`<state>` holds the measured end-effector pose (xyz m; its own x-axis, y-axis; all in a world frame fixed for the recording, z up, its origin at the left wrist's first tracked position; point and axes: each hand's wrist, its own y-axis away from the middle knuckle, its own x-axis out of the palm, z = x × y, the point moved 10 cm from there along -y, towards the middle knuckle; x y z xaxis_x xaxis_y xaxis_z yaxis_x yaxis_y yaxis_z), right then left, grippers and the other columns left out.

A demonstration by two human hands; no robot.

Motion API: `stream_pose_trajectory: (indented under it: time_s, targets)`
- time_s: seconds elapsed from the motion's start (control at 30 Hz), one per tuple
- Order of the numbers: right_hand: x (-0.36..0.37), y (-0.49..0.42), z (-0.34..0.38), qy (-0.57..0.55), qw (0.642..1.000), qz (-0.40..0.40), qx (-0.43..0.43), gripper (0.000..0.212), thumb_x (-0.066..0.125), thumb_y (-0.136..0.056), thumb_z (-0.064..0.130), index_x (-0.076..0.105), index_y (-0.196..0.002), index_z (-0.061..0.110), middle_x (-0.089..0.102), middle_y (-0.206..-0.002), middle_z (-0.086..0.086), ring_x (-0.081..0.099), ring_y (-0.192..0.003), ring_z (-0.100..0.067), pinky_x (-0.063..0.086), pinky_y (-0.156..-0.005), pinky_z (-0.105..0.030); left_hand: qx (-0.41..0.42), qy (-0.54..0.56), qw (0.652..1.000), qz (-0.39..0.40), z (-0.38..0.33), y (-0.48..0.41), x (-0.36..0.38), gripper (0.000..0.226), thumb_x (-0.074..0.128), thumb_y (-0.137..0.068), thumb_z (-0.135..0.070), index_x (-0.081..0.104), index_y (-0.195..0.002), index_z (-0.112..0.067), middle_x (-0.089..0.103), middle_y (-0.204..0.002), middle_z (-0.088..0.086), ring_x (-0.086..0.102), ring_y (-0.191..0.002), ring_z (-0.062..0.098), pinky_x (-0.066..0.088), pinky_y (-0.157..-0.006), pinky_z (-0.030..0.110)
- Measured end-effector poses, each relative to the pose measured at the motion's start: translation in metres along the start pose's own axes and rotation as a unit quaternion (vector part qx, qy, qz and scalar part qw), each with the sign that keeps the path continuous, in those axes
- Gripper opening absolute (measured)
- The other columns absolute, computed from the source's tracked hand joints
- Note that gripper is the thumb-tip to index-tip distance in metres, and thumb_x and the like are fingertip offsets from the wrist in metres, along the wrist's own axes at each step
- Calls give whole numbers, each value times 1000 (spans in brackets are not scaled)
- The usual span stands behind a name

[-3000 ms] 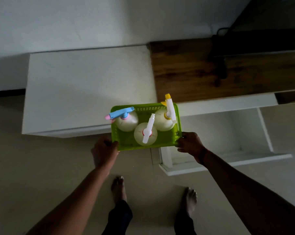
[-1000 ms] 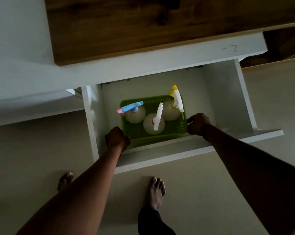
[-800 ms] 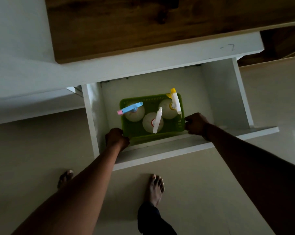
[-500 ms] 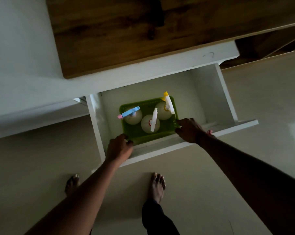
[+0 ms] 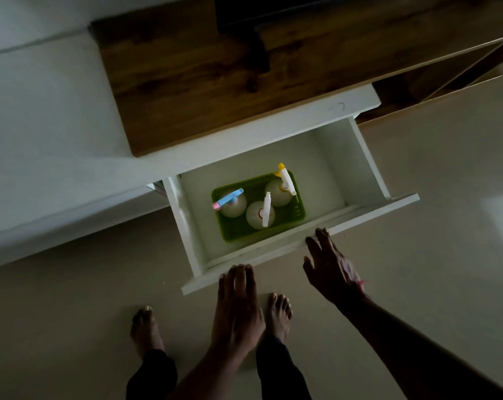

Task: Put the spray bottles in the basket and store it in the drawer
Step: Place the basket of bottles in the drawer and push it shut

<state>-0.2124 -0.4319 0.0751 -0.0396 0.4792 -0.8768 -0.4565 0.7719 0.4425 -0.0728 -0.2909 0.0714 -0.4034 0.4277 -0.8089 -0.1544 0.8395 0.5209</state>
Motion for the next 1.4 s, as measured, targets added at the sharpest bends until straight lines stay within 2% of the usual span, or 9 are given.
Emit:
stream_pose_trajectory:
  time_s: [0.07, 0.1, 0.17, 0.2, 0.27, 0.43, 0.67, 1.17, 1.4]
  targets:
    - [2, -1, 5, -1, 1000, 6, 19, 56, 54, -92, 22, 36, -144, 10, 23, -156, -22, 44, -133, -37, 59, -64, -23, 11, -22, 999, 48, -4, 0, 2, 81, 32, -90, -37, -8, -151, -1, 3, -161, 24, 6, -150, 37, -2, -121, 47]
    - [4, -1, 6, 6, 1000, 14, 28, 59, 52, -93, 22, 31, -147, 9, 16, -158, -22, 33, -140, -38, 59, -77, -28, 15, -29, 998, 62, -6, 0, 1, 84, 25, -87, -42, -9, -150, 1, 0, -161, 24, 4, -150, 38, -2, -122, 48]
    - [7, 0, 12, 31, 998, 33, 33, 63, 48, -94, 26, 23, -149, 5, 8, -158, -26, 12, -146, -39, 34, -112, -43, 13, -34, 996, 80, -9, -1, -4, 91, 26, -83, -48, -6, -150, 3, 2, -160, 26, 6, -149, 40, 4, -122, 51]
    - [9, 1, 14, 43, 998, 42, 36, 66, 47, -94, 28, 20, -149, 4, 4, -157, -27, 6, -147, -40, 18, -117, -45, 12, -34, 996, 83, -11, -3, -6, 93, 32, -84, -51, -4, -151, 3, 4, -160, 25, 7, -148, 41, 6, -122, 52]
    - [12, 1, 17, 53, 996, 60, 47, 74, 47, -92, 31, 12, -150, 3, -4, -157, -28, -3, -147, -40, 5, -119, -48, 7, -26, 997, 76, -12, -4, -11, 97, 41, -86, -54, -4, -151, 3, 5, -159, 24, 8, -147, 41, 8, -122, 52]
    - [8, -8, 23, 44, 994, 86, 59, 85, 49, -91, 42, 1, -150, 3, -13, -156, -27, -9, -146, -39, 6, -119, -48, 14, -16, 997, 75, -5, -7, -15, 106, 50, -83, -57, -9, -151, 0, -2, -161, 23, -1, -149, 39, 2, -122, 52]
    - [-3, -36, 22, 57, 992, 105, 31, 92, 56, -87, 41, -5, -151, 17, -23, -157, -15, -19, -146, -31, 0, -115, -59, 17, -21, 998, 63, 11, -34, -30, 111, 50, -82, -62, -16, -150, -4, -12, -161, 20, -8, -149, 38, 4, -121, 54]
    - [-34, -117, 38, 26, 986, 112, 118, 93, 58, -85, 40, -9, -149, 39, -27, -156, -18, -28, -142, -39, 0, -112, -68, -17, -24, 999, 28, 54, -103, -74, 111, 48, -81, -67, -18, -151, -11, -24, -159, 15, -18, -148, 30, -6, -119, 55]
    - [-36, -147, 69, -33, 988, 131, 74, 99, 60, -86, 33, -13, -151, 19, -26, -157, -13, -21, -145, -34, 4, -114, -63, -21, -54, 998, 1, 60, -136, -102, 107, 48, -83, -65, -12, -152, -9, -20, -159, 21, -16, -149, 35, -2, -121, 52]
